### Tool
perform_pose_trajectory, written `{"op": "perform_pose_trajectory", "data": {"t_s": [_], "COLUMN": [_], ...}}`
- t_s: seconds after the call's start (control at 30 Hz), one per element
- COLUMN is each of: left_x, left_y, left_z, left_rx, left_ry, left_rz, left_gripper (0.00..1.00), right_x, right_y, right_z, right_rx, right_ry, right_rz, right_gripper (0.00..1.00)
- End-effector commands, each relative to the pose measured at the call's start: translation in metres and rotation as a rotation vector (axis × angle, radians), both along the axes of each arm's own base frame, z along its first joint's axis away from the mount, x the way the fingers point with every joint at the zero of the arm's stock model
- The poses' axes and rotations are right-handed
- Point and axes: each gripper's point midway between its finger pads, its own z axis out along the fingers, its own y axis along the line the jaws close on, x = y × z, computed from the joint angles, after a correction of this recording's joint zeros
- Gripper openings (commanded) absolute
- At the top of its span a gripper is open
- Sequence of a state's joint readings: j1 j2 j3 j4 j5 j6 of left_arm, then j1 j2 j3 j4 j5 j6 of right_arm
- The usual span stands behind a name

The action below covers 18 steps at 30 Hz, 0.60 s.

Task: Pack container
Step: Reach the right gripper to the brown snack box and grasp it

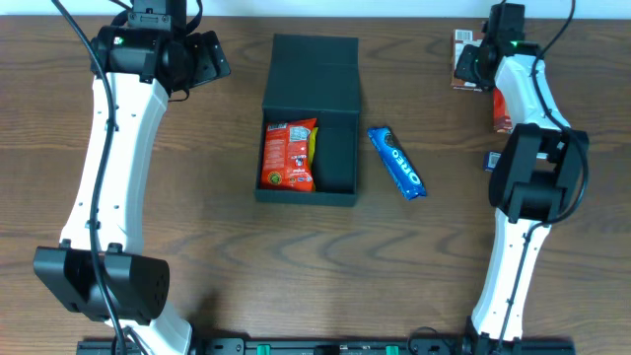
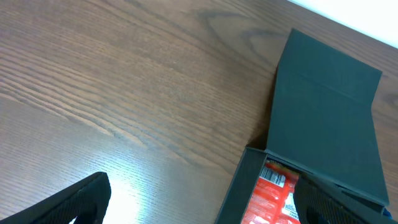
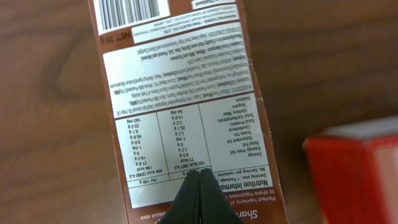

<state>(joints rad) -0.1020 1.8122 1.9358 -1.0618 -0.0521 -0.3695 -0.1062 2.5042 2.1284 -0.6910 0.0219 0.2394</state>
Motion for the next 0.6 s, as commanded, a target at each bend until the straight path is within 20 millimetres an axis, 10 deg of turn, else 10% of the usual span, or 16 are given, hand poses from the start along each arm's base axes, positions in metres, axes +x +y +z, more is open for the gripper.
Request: {"op": "perform_pose_trajectory", "data": {"t_s": [0.0, 0.57], "left_x": [0.000, 0.001], "left_y": [0.001, 0.005], "left_z": [-0.005, -0.004], "left_rx": [0.009, 0.028], "left_ry": [0.011, 0.009], "left_rz": [0.007, 0.019], "left_gripper": [0.95, 0.95], "right_x": [-0.014, -0.073], "right_y": [0.026, 0.054], "right_z": [-0.013, 0.029], "right_rx": [0.022, 0.109], "right_ry": [0.072, 0.246], "right_rz": [0.064, 0.123], "right_gripper": [0.01, 0.01]}}
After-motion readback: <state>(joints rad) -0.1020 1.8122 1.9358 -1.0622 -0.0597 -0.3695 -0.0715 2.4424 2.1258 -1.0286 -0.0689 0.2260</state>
